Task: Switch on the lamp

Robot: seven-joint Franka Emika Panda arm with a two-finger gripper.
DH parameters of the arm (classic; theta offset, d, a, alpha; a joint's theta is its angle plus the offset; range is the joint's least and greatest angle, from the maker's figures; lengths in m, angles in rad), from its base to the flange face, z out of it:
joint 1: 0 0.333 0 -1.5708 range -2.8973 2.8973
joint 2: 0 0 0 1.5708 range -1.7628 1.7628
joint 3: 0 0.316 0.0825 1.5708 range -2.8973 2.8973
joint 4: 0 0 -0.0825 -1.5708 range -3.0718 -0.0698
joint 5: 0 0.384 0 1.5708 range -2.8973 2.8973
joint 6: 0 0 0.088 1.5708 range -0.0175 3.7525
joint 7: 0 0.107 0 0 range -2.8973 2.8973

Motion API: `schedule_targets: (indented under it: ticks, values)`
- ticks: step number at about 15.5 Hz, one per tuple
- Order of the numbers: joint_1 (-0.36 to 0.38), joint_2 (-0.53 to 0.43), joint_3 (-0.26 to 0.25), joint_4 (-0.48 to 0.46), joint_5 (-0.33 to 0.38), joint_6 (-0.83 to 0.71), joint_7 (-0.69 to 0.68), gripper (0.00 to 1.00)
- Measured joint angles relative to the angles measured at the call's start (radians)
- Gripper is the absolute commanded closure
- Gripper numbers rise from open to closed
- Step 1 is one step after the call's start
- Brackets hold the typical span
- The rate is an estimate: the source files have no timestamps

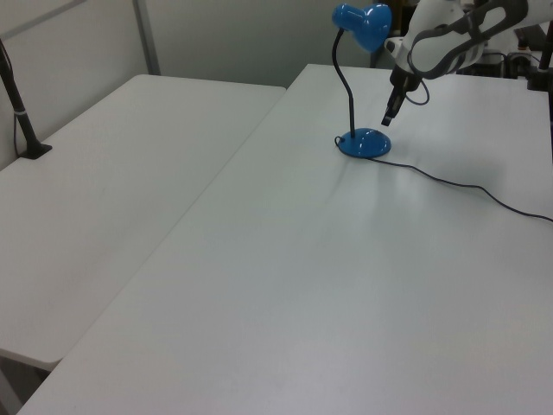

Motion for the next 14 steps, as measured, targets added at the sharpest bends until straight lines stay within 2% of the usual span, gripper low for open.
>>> schedule_targets:
  ticks: [8, 14]
  values:
    - [0.001, 0.024, 0.022, 0.023, 0.048, 0.004, 0.023, 1.0]
    - [0.002, 0.037, 0.033, 0.03, 0.053, 0.021, 0.025, 1.0]
